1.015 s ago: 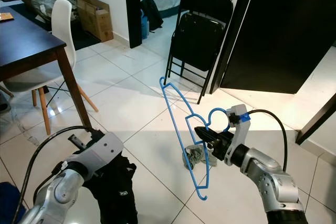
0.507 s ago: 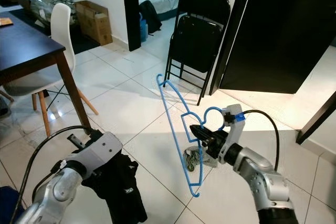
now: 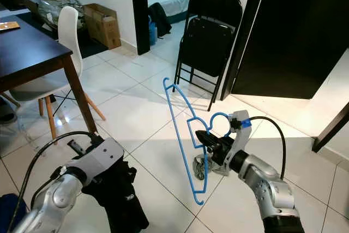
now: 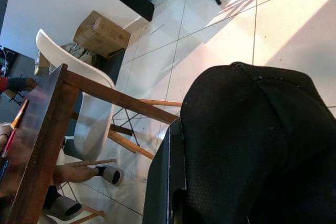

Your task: Hang hanger

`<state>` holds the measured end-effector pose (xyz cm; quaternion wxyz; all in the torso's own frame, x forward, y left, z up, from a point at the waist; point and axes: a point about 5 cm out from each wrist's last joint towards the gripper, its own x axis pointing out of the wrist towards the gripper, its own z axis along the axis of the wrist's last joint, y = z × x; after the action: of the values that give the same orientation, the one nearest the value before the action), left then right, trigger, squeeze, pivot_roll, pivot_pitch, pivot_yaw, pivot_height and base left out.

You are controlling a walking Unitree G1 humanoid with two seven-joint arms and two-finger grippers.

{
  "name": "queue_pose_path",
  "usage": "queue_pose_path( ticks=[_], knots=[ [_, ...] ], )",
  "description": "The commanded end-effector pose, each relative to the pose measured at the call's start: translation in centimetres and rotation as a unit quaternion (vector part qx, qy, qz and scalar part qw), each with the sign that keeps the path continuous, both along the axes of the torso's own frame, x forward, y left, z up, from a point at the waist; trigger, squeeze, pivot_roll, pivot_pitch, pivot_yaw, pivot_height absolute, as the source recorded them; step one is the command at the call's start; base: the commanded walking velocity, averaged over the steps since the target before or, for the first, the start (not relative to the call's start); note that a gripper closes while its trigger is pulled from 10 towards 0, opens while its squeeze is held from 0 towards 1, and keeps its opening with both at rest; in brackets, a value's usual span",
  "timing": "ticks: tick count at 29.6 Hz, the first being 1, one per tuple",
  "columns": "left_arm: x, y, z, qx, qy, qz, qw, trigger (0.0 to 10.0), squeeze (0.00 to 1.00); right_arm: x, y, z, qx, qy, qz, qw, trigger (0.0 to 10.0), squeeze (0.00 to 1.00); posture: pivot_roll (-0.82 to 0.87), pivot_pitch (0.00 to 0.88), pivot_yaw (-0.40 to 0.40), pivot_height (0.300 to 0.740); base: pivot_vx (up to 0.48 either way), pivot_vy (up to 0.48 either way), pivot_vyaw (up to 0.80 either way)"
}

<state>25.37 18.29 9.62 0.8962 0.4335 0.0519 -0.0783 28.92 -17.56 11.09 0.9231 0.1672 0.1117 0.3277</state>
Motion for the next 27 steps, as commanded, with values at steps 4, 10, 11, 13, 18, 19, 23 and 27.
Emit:
queue_pose_path(
  ticks=[4,10,11,13,18,19,23,27],
  knots=[
    [0.38,-0.01,0.18,-0.005,-0.012,-0.002,1.000,10.0,0.00,0.17,0.18,-0.13,-0.005,-0.004,0.002,1.000,10.0,0.00,0.01,0.000,-0.058,0.740,0.000,0.000,0.00],
    [0.51,-0.01,0.22,-0.007,-0.014,-0.006,1.000,10.0,0.00,0.31,0.18,-0.05,-0.004,-0.007,-0.001,1.000,10.0,0.00,0.01,0.000,-0.052,0.740,0.000,0.000,0.00],
    [0.51,-0.01,0.22,-0.007,-0.014,-0.006,1.000,10.0,0.00,0.31,0.18,-0.05,-0.004,-0.007,-0.001,1.000,10.0,0.00,0.01,0.000,-0.052,0.740,0.000,0.000,0.00],
    [0.46,0.13,0.27,-0.007,-0.015,-0.006,1.000,10.0,0.00,0.26,0.20,-0.01,-0.001,-0.009,-0.003,1.000,10.0,0.00,0.00,0.000,-0.047,0.740,0.000,0.000,0.00],
    [0.40,0.30,0.31,-0.007,-0.015,-0.006,1.000,10.0,0.00,0.23,0.27,0.03,0.004,-0.010,-0.004,1.000,10.0,0.00,0.01,0.000,-0.039,0.740,0.000,0.000,0.00],
    [0.39,0.35,0.32,-0.007,-0.015,-0.007,1.000,10.0,0.00,0.23,0.32,0.04,0.006,-0.011,-0.003,1.000,10.0,0.00,0.01,0.000,-0.039,0.740,0.000,0.000,0.00],
    [0.31,0.54,0.40,-0.008,-0.016,-0.008,1.000,10.0,0.00,0.19,0.41,0.15,0.010,-0.014,-0.005,1.000,10.0,0.00,0.01,0.000,-0.026,0.740,0.000,0.000,0.00],
    [0.11,0.68,0.59,-0.007,-0.018,-0.009,1.000,10.0,0.00,0.00,0.41,0.36,0.012,-0.018,-0.009,1.000,10.0,0.00,0.00,0.000,-0.009,0.740,0.000,0.000,0.00]
  ],
)
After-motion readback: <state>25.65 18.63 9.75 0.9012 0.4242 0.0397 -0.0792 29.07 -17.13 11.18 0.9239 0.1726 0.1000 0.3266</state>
